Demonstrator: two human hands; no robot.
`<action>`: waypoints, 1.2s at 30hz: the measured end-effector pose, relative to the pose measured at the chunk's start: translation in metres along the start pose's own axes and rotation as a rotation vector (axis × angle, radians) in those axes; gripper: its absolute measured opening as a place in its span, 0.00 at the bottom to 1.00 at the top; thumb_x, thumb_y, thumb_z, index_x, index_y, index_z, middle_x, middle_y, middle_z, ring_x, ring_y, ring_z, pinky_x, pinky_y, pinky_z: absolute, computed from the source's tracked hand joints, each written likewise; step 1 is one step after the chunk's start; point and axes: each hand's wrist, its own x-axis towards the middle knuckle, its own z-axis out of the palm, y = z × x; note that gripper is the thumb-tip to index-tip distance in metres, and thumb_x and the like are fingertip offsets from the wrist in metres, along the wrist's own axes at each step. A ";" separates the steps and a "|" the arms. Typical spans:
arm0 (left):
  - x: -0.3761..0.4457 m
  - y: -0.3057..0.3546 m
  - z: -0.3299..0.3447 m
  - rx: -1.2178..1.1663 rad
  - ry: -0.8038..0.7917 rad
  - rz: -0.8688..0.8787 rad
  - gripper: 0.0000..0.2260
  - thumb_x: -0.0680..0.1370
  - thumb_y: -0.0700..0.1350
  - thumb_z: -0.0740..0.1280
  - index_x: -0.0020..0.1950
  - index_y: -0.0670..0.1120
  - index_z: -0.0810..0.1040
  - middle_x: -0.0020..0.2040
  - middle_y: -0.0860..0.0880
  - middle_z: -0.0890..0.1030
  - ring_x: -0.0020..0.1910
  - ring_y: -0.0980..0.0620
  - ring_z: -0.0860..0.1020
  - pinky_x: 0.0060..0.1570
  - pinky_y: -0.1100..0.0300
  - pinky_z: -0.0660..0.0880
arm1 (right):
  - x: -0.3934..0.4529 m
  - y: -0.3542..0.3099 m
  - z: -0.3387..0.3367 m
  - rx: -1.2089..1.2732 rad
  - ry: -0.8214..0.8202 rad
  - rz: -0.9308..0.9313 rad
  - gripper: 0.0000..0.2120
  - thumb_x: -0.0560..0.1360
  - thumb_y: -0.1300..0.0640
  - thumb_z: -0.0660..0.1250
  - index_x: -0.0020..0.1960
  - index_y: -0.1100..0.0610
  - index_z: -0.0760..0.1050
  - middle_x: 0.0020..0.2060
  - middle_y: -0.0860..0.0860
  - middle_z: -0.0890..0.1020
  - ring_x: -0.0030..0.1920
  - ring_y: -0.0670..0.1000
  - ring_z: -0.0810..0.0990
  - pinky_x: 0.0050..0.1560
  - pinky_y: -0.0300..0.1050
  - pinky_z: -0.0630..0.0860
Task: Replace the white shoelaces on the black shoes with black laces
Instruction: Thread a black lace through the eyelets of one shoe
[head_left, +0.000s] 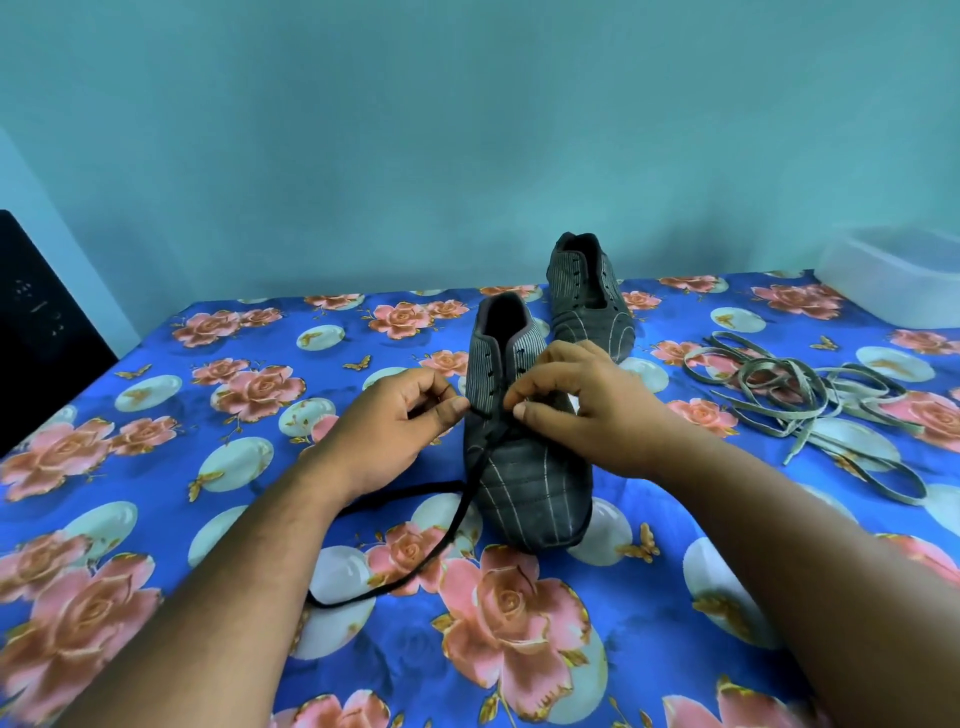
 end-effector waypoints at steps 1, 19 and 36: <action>0.000 0.002 0.000 -0.022 0.009 -0.008 0.10 0.80 0.50 0.69 0.48 0.43 0.79 0.39 0.43 0.80 0.39 0.53 0.77 0.47 0.49 0.81 | -0.001 -0.003 0.000 -0.097 -0.014 -0.006 0.10 0.76 0.42 0.64 0.52 0.40 0.82 0.44 0.40 0.73 0.54 0.48 0.69 0.55 0.45 0.66; 0.003 -0.001 -0.001 0.059 0.094 -0.033 0.18 0.77 0.61 0.68 0.43 0.45 0.80 0.28 0.57 0.73 0.31 0.58 0.76 0.49 0.47 0.83 | 0.006 -0.009 0.004 -0.094 -0.113 0.115 0.03 0.74 0.45 0.72 0.41 0.39 0.80 0.43 0.41 0.73 0.56 0.49 0.67 0.64 0.58 0.68; 0.000 0.011 0.009 -0.061 0.041 -0.300 0.20 0.76 0.64 0.69 0.38 0.48 0.85 0.29 0.55 0.71 0.34 0.55 0.68 0.41 0.58 0.65 | 0.009 -0.003 0.017 0.200 -0.016 0.167 0.14 0.73 0.52 0.76 0.37 0.33 0.80 0.43 0.44 0.78 0.56 0.56 0.75 0.56 0.45 0.69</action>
